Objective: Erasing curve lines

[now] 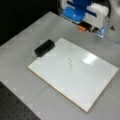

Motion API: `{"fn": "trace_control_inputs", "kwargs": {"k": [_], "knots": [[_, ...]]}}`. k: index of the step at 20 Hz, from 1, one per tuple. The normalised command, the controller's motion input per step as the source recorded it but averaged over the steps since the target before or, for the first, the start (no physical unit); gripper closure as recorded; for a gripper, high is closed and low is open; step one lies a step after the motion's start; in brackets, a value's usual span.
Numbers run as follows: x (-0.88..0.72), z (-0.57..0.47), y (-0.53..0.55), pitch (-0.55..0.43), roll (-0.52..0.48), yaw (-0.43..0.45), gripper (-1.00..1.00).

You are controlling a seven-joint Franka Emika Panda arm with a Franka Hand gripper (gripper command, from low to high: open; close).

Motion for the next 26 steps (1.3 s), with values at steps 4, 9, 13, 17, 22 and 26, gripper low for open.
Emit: {"fn": "trace_control_inputs", "kwargs": {"k": [4,9,13,17,22,26], "knots": [[-0.02,-0.04,0.0,-0.084,-0.04,0.091,-1.0],[-0.03,-0.04,-0.06,-0.021,0.028,0.131,-1.0],[0.03,-0.02,-0.16,0.002,0.051,0.157,-1.0],[0.09,0.02,-0.27,0.023,-0.002,0.142,-1.0],[0.16,0.06,-0.39,0.058,-0.048,0.153,-1.0],[0.22,0.05,-0.41,0.081,-0.059,0.153,-1.0]]}}
